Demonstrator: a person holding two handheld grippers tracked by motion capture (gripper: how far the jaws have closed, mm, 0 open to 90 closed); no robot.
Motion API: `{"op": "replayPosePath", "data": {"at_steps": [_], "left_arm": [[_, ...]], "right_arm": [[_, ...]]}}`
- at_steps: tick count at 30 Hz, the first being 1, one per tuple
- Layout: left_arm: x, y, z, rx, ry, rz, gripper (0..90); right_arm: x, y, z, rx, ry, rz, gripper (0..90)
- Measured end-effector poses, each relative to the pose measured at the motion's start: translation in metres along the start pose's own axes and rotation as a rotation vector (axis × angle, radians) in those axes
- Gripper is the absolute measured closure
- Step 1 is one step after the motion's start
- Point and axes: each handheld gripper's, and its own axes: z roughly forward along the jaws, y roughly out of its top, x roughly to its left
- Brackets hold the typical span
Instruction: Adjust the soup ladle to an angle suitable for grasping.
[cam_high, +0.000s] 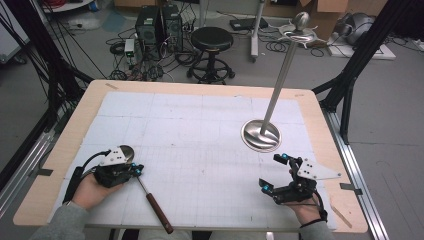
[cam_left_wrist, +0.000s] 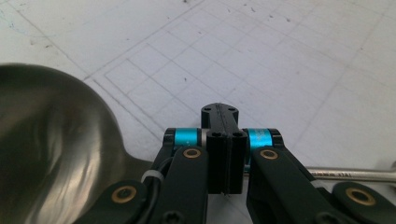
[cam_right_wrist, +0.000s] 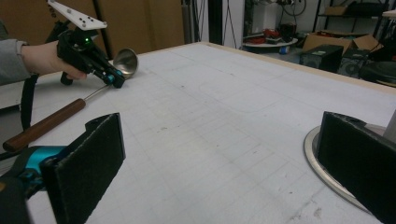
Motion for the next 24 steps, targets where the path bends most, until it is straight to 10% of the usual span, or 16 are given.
{"op": "replayPosePath", "data": {"at_steps": [24], "left_arm": [[-0.018,-0.017,-0.035,0.083,0.058,0.031,89.7]], "right_arm": [[-0.001,0.0,0.002,0.005,-0.005,0.008,0.5]]}}
